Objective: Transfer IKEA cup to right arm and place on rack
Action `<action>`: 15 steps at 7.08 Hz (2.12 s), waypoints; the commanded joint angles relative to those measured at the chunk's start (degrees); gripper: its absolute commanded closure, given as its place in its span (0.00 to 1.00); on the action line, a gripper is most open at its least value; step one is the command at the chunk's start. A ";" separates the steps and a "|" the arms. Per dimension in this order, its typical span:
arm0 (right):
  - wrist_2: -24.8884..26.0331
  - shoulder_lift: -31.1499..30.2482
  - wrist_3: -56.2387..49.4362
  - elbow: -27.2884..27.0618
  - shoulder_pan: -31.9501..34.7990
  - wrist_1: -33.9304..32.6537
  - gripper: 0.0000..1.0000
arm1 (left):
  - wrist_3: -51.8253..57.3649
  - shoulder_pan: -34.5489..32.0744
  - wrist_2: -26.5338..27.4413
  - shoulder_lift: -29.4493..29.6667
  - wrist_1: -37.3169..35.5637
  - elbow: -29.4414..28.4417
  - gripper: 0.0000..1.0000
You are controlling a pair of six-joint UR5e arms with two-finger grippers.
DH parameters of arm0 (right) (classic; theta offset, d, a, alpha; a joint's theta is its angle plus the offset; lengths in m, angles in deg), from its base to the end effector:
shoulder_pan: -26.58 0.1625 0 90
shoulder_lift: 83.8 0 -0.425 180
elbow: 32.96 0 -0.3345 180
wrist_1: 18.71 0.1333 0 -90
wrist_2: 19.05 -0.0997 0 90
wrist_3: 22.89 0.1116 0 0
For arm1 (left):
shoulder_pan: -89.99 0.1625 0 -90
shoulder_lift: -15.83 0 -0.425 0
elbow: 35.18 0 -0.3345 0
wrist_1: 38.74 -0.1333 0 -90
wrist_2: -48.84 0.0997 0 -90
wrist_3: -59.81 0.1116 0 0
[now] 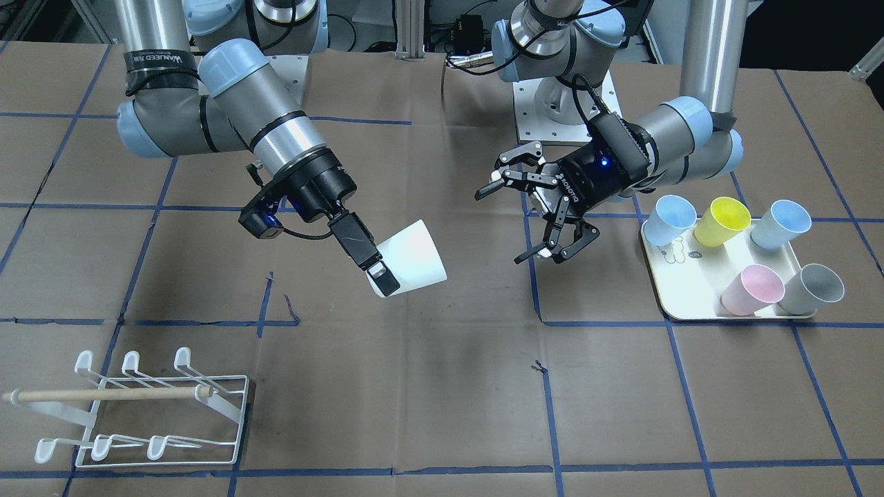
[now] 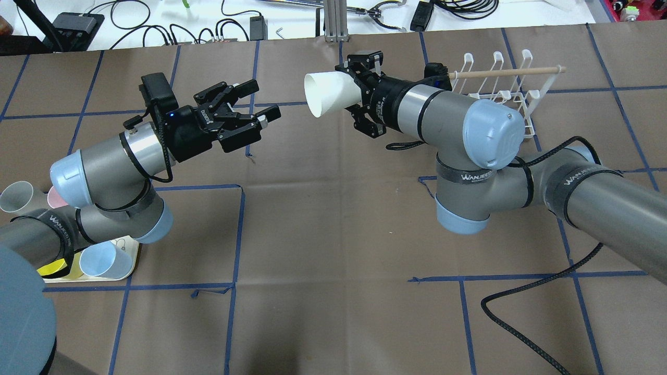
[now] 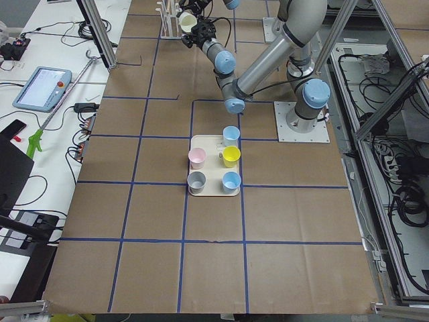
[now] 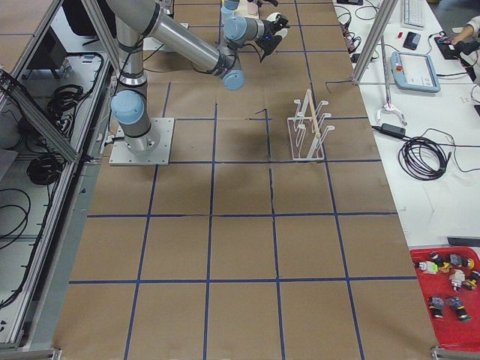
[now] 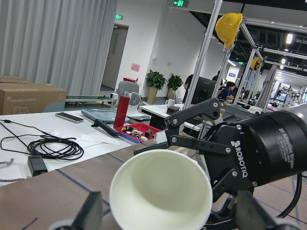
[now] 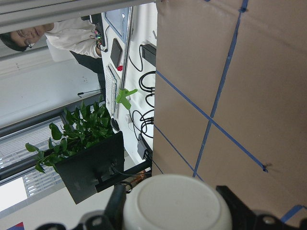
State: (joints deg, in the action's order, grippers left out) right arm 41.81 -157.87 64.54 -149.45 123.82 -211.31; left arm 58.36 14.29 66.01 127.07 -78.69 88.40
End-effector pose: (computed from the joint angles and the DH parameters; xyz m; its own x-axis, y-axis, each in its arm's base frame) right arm 0.2489 -0.4701 0.3836 -0.0991 0.4691 -0.8776 0.8096 0.5508 0.2030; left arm -0.1327 -0.4509 0.3731 -0.5124 0.8154 0.2696 -0.0764 0.2694 -0.9600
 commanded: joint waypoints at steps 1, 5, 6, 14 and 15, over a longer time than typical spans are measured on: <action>0.39 -0.01 -21.13 2.23 -5.01 0.56 0.73 | -1.18 0.47 5.72 -0.75 7.98 -4.45 0.02; 9.85 0.25 -58.35 2.67 -8.54 -0.14 0.86 | -0.92 -3.99 31.58 -4.42 39.32 -16.16 0.02; 12.93 1.03 -65.03 3.37 -9.51 -0.23 0.89 | -0.57 -7.41 43.35 -7.84 53.95 -18.96 0.02; 14.46 16.50 -96.13 18.41 -14.79 -8.31 0.89 | 4.41 -10.88 73.61 -21.84 135.66 -33.94 0.01; 14.46 17.20 -96.13 18.23 -14.88 -8.40 0.89 | 7.40 -10.00 73.88 -22.11 135.92 -33.76 0.01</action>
State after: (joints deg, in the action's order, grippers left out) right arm 56.27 -141.67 -31.33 -131.11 109.21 -219.60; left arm 62.45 3.55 139.17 105.67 56.00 54.37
